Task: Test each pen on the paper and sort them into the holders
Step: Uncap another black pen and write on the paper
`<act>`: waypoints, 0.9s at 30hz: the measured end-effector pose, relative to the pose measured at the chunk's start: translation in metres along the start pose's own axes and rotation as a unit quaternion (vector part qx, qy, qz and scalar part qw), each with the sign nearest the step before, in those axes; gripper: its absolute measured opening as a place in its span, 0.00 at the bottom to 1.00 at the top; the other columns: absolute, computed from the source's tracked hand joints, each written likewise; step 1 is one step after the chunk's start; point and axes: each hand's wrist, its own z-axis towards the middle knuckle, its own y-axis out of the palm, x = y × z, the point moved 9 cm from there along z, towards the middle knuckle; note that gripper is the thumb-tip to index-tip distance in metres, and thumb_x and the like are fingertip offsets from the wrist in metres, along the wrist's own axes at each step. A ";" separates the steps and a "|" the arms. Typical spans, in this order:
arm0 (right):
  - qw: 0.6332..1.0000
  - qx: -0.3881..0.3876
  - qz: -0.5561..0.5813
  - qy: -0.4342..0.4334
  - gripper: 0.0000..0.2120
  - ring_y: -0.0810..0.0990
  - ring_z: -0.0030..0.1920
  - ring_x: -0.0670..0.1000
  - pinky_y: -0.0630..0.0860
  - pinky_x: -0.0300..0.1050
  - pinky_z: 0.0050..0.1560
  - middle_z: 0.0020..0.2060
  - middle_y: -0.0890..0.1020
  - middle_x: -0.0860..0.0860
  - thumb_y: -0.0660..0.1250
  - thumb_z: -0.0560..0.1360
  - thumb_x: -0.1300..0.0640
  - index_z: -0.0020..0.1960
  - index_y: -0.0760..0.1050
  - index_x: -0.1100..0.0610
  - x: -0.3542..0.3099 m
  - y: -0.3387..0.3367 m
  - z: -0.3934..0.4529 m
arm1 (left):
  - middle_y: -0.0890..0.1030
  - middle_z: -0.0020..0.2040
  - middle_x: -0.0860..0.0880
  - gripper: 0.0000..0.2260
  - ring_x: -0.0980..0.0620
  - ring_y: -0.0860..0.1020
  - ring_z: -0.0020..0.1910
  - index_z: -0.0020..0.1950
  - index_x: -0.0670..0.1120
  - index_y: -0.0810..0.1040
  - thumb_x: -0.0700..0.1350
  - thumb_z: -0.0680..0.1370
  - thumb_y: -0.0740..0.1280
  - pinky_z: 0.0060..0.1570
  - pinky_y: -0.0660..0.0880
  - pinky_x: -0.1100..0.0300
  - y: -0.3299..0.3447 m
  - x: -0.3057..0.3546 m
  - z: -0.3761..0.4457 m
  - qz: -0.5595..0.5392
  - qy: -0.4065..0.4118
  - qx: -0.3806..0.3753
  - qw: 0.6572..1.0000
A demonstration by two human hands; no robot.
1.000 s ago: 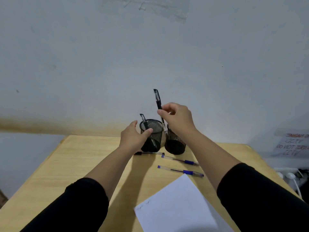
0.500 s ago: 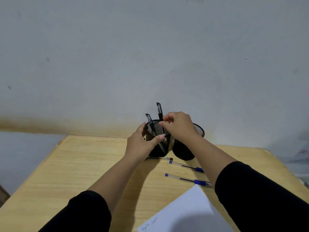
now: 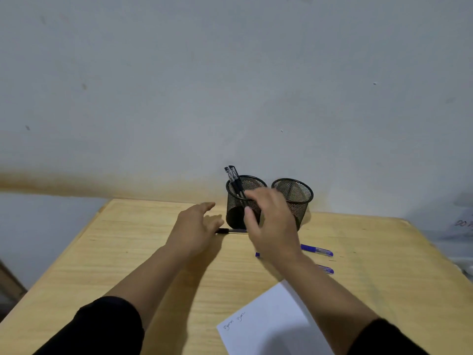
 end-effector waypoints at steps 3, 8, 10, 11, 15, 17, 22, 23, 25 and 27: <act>0.998 -0.055 -0.003 0.001 0.15 0.74 0.54 0.47 0.72 0.41 0.55 0.51 0.80 0.50 0.60 0.73 0.55 0.57 0.77 0.56 0.000 0.020 -0.032 | 0.76 0.65 0.47 0.19 0.48 0.72 0.65 0.66 0.47 0.73 0.48 0.76 0.66 0.63 0.67 0.60 0.002 -0.012 -0.008 0.069 0.009 -0.017 0.997; 0.975 -0.200 -0.075 0.054 0.21 0.68 0.67 0.47 0.64 0.43 0.67 0.66 0.74 0.47 0.59 0.77 0.52 0.69 0.68 0.52 0.016 0.058 -0.053 | 0.80 0.59 0.47 0.14 0.48 0.76 0.58 0.61 0.47 0.77 0.43 0.75 0.65 0.57 0.70 0.60 0.009 -0.019 -0.016 0.098 0.031 -0.017 0.995; 0.968 -0.221 -0.102 0.060 0.22 0.65 0.70 0.47 0.61 0.43 0.68 0.69 0.72 0.46 0.58 0.78 0.52 0.72 0.65 0.51 0.018 0.066 -0.053 | 0.81 0.54 0.47 0.11 0.48 0.76 0.54 0.57 0.47 0.79 0.42 0.75 0.65 0.52 0.70 0.60 0.008 -0.020 -0.017 0.099 0.034 -0.003 0.995; 0.965 -0.226 -0.117 0.061 0.22 0.64 0.70 0.48 0.61 0.44 0.68 0.69 0.71 0.46 0.57 0.78 0.52 0.72 0.64 0.51 0.019 0.068 -0.053 | 0.81 0.52 0.47 0.10 0.48 0.76 0.53 0.55 0.48 0.80 0.42 0.75 0.65 0.50 0.71 0.59 0.007 -0.020 -0.016 0.099 0.032 0.003 0.995; 0.960 -0.225 -0.158 0.052 0.21 0.66 0.66 0.50 0.63 0.46 0.65 0.66 0.73 0.47 0.56 0.79 0.52 0.71 0.65 0.51 0.024 0.076 -0.048 | 0.79 0.49 0.48 0.08 0.49 0.74 0.52 0.53 0.49 0.79 0.44 0.76 0.64 0.49 0.73 0.55 0.008 -0.021 -0.017 0.118 0.032 0.011 0.992; 0.961 -0.212 -0.170 0.040 0.19 0.69 0.63 0.52 0.66 0.47 0.61 0.62 0.75 0.48 0.58 0.78 0.54 0.69 0.69 0.52 0.024 0.078 -0.046 | 0.78 0.49 0.48 0.08 0.49 0.74 0.52 0.53 0.49 0.79 0.44 0.76 0.63 0.48 0.73 0.56 0.008 -0.020 -0.018 0.120 0.038 0.019 0.992; 0.969 -0.175 -0.170 0.031 0.16 0.73 0.58 0.53 0.70 0.48 0.55 0.55 0.78 0.49 0.62 0.77 0.56 0.63 0.75 0.54 0.022 0.080 -0.043 | 0.79 0.45 0.48 0.07 0.49 0.77 0.43 0.50 0.48 0.81 0.42 0.76 0.64 0.41 0.72 0.59 0.005 -0.014 -0.025 0.086 0.063 0.054 0.993; 0.970 -0.169 -0.172 0.030 0.15 0.73 0.57 0.53 0.71 0.48 0.54 0.55 0.78 0.50 0.62 0.77 0.56 0.62 0.76 0.54 0.021 0.080 -0.042 | 0.79 0.44 0.48 0.07 0.50 0.76 0.40 0.49 0.47 0.82 0.42 0.75 0.65 0.39 0.71 0.61 0.003 -0.013 -0.026 0.082 0.070 0.064 0.992; 0.971 -0.161 -0.173 0.025 0.12 0.73 0.56 0.52 0.71 0.48 0.53 0.53 0.78 0.49 0.62 0.77 0.55 0.59 0.77 0.53 0.020 0.079 -0.039 | 0.77 0.41 0.50 0.06 0.53 0.73 0.36 0.48 0.46 0.82 0.42 0.75 0.65 0.34 0.68 0.65 -0.002 -0.011 -0.027 0.076 0.082 0.080 0.991; 0.972 -0.156 -0.173 0.018 0.10 0.72 0.56 0.52 0.70 0.47 0.52 0.51 0.79 0.48 0.61 0.77 0.53 0.56 0.76 0.52 0.017 0.078 -0.037 | 0.77 0.42 0.50 0.06 0.52 0.74 0.37 0.48 0.45 0.82 0.41 0.75 0.66 0.35 0.68 0.66 -0.007 -0.008 -0.029 0.062 0.090 0.081 0.991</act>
